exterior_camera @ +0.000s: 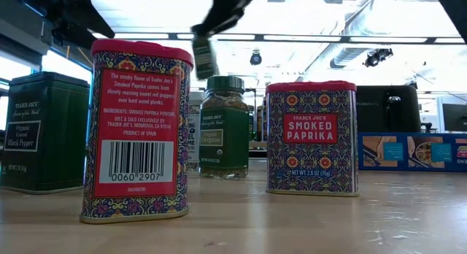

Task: Shelf spices
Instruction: Put the left green seasoning bottle on the shelf aligned with the other green seasoning bottle

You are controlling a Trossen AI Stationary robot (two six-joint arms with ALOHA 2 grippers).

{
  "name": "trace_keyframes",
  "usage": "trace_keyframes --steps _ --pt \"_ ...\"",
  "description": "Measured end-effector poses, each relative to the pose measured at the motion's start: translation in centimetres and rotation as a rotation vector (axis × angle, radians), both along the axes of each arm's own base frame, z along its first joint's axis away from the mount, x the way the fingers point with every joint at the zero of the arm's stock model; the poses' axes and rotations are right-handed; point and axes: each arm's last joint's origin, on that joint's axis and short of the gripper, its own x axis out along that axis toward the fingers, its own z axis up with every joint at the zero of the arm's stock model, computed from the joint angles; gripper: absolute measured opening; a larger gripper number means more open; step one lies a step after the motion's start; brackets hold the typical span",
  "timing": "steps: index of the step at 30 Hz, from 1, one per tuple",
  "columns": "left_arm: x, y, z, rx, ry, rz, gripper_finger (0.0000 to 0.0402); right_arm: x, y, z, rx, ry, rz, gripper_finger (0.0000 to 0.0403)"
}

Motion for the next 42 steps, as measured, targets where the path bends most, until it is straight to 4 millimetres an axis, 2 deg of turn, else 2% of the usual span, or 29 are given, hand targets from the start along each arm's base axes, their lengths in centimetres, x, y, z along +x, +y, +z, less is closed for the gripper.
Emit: trace_keyframes --steps 3,7,11,15,17,23,28,33,42 --pt "0.0 0.0 0.0 -0.005 -0.003 0.003 0.0296 -1.4 -3.4 -0.1 0.103 0.044 0.023 0.0191" --pt "0.0 0.0 0.0 -0.005 -0.003 0.004 0.0296 -1.5 -7.1 -3.1 0.143 0.156 -0.020 0.0191" --pt "0.0 0.0 0.0 -0.005 -0.003 0.004 0.0296 -1.1 -9.4 -5.2 0.165 0.190 -0.009 0.0191" --pt "0.0 0.0 0.0 -0.005 -0.003 0.004 0.0296 -0.9 -10.8 -7.5 0.167 0.252 -0.008 0.0191" --pt "0.0 0.0 0.0 -0.002 -0.002 0.003 0.0296 -1.0 -11.4 -7.9 0.175 0.265 -0.032 0.0191" --pt "0.0 0.0 0.0 0.000 0.000 0.002 0.0296 -1.1 -12.6 -9.0 0.197 0.287 -0.071 0.0192" --pt "0.0 0.0 0.0 -0.001 -0.001 0.002 0.0296 -1.2 -12.8 -9.0 0.167 0.300 -0.093 0.0226" --pt "0.0 0.0 0.0 -0.003 -0.002 0.004 0.0296 -1.4 -12.9 -9.0 0.112 0.333 -0.088 0.0235" --pt "0.0 0.0 0.0 -0.004 -0.003 0.004 0.0296 -1.8 -12.7 -7.6 0.068 0.313 -0.100 0.0239"
